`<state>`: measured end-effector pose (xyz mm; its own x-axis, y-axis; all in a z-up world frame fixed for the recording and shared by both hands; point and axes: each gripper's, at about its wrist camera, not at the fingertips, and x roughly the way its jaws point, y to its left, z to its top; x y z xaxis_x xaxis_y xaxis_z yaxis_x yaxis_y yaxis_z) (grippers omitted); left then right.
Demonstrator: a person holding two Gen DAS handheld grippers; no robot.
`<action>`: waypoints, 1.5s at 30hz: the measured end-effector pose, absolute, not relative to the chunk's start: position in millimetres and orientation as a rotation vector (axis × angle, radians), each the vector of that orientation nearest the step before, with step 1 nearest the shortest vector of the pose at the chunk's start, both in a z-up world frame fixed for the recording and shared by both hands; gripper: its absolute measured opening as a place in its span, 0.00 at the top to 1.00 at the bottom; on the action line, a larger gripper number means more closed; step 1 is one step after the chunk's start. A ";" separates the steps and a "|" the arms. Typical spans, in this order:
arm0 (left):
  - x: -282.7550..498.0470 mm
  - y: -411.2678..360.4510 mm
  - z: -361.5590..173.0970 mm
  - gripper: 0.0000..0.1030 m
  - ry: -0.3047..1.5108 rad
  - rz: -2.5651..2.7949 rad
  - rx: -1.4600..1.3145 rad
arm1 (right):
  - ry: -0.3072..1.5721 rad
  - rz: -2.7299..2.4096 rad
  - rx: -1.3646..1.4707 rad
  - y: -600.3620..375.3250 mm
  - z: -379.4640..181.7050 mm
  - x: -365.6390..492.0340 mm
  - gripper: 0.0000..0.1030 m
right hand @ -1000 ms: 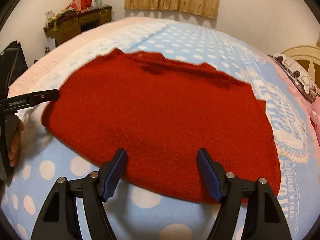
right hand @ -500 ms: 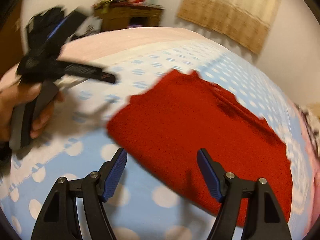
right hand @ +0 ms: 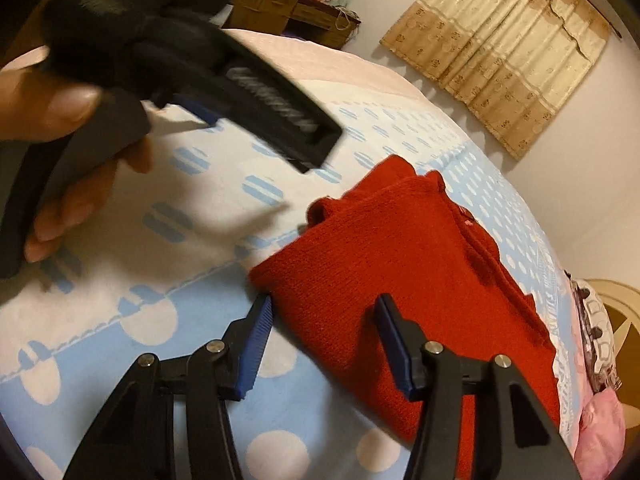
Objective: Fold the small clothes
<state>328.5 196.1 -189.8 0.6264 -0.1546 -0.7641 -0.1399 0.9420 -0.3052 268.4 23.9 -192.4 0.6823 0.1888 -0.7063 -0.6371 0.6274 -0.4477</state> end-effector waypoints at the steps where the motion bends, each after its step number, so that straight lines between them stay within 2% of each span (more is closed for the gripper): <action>1: 330.7 195.2 -189.1 0.00 0.898 -0.018 -0.356 | 0.657 0.525 -0.767 25.2 -193.0 263.4 0.47; 21: 412.1 141.8 -191.4 0.00 0.944 -0.255 -0.322 | 0.618 0.439 -0.803 25.8 -201.6 266.1 0.48; 25: 418.4 146.4 -192.6 0.01 0.928 -0.277 -0.374 | 0.615 0.454 -0.801 25.1 -202.5 262.9 0.56; 27: 419.7 148.4 -192.6 0.09 0.915 -0.300 -0.396 | 0.617 0.461 -0.802 26.8 -203.2 258.2 0.63; 29: 422.7 149.0 -193.4 0.42 0.926 -0.335 -0.412 | 0.619 0.462 -0.803 26.6 -203.7 257.3 0.69; 30: 424.6 149.7 -194.9 0.52 0.938 -0.352 -0.430 | 0.621 0.461 -0.802 26.5 -203.3 257.6 0.73; 31: 426.4 150.6 -197.0 0.68 0.949 -0.371 -0.457 | 0.626 0.460 -0.794 25.2 -202.0 258.2 0.77; 32: 428.1 151.3 -198.8 0.73 0.956 -0.384 -0.481 | 0.628 0.459 -0.786 23.8 -200.7 258.5 0.78; 33: 428.3 152.7 -199.0 0.74 0.951 -0.387 -0.499 | 0.630 0.459 -0.776 22.1 -199.0 258.4 0.80; 34: 428.6 153.3 -198.6 0.82 0.946 -0.396 -0.512 | 0.633 0.461 -0.769 20.6 -197.3 258.5 0.82; 35: 428.6 153.2 -197.4 0.85 0.943 -0.403 -0.518 | 0.634 0.463 -0.763 18.9 -195.8 258.2 0.83; 37: 428.1 153.6 -193.5 0.86 0.932 -0.404 -0.523 | 0.632 0.467 -0.747 18.3 -191.0 258.0 0.86; 45: 429.0 149.8 -167.8 0.87 0.881 -0.445 -0.578 | 0.609 0.459 -0.661 -1.0 -164.8 262.5 0.88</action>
